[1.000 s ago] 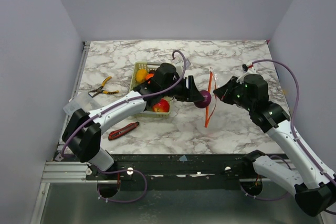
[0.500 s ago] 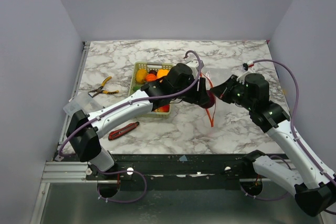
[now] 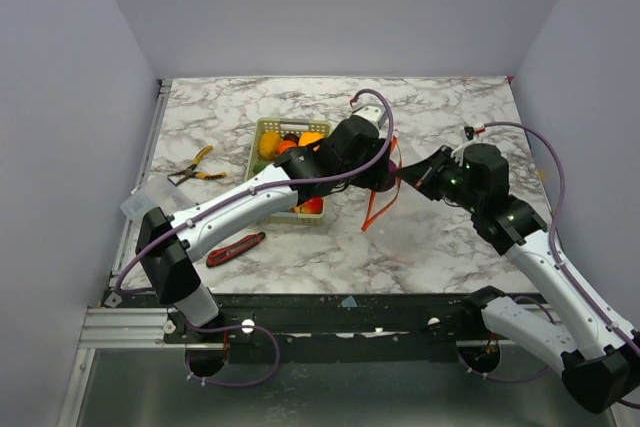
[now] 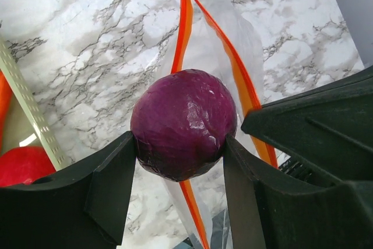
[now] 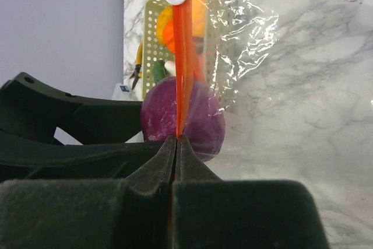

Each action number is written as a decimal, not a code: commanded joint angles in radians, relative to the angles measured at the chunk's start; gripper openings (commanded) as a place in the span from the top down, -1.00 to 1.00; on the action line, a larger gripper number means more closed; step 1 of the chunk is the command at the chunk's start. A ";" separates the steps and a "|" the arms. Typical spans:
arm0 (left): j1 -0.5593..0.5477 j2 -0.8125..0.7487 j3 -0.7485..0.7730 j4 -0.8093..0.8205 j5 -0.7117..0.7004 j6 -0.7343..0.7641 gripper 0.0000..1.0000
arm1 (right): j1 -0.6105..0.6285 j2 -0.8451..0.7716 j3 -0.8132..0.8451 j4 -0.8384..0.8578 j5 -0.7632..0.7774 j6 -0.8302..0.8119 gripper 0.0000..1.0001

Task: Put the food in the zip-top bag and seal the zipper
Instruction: Place the fake vegetable in the zipper food storage bag, then pick up the fake fruit from the bin.

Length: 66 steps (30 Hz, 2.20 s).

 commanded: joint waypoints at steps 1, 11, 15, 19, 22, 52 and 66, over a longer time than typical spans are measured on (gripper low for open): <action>-0.008 0.018 -0.004 -0.040 0.022 -0.015 0.68 | 0.005 -0.023 -0.016 0.034 0.060 0.051 0.99; -0.008 -0.056 -0.134 0.127 0.295 -0.044 0.55 | 0.004 -0.046 -0.071 0.084 0.105 0.086 0.99; -0.011 -0.056 -0.149 0.120 0.304 0.012 0.30 | 0.005 -0.049 -0.072 0.082 0.102 0.091 0.99; -0.013 -0.091 -0.200 0.157 0.312 0.037 -0.21 | 0.006 -0.053 -0.077 0.085 0.097 0.089 0.99; -0.013 -0.115 -0.211 0.159 0.304 0.049 -0.50 | 0.006 -0.060 -0.084 0.082 0.097 0.085 0.99; 0.184 -0.214 -0.268 0.111 0.313 0.069 -0.79 | 0.006 -0.080 -0.028 -0.061 0.201 -0.206 0.99; 0.347 -0.139 -0.235 -0.282 -0.235 0.130 -0.79 | 0.005 -0.052 -0.028 -0.061 0.214 -0.268 0.99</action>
